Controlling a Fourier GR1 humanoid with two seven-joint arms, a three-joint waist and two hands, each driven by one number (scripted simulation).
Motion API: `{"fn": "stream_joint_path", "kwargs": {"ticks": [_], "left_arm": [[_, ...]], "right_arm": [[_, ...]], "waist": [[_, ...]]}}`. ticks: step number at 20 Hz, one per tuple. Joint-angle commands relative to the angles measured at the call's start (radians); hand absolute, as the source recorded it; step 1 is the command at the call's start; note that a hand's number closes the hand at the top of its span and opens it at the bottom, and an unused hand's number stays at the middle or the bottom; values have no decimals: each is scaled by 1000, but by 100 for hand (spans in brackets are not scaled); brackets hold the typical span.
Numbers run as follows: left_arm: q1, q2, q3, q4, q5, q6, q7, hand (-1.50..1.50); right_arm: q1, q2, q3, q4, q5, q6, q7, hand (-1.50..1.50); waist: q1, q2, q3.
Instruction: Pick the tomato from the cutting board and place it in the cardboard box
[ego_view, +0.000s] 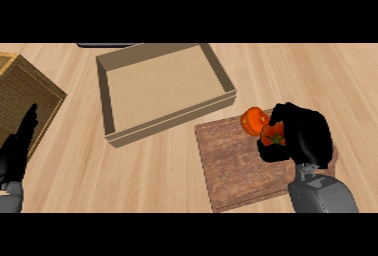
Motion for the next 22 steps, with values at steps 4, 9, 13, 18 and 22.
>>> {"fn": "stream_joint_path", "kwargs": {"ticks": [4, 9, 13, 18, 22], "left_arm": [[27, -19, -27, -62, -12, -9, 21, 0], [-70, -12, -7, 28, -23, -14, 8, 0], [-61, -32, -29, 28, -42, -5, -8, 0], [-48, -34, -18, 5, -29, -14, -4, 0], [-102, -12, -4, 32, -26, -34, 25, 0]], "right_arm": [[-188, 52, 206, -205, 103, 88, 261, 150], [-409, 53, 237, -45, -18, 85, 357, 150], [-583, 54, 208, 116, -174, -57, 445, 150], [-800, 54, 114, 358, -283, -186, 442, 150], [-903, 54, 93, 555, -368, -340, 434, 150]], "waist": [[35, 7, 2], [35, 14, 2], [53, 18, 2], [63, 19, 2], [61, 22, 2]]}}
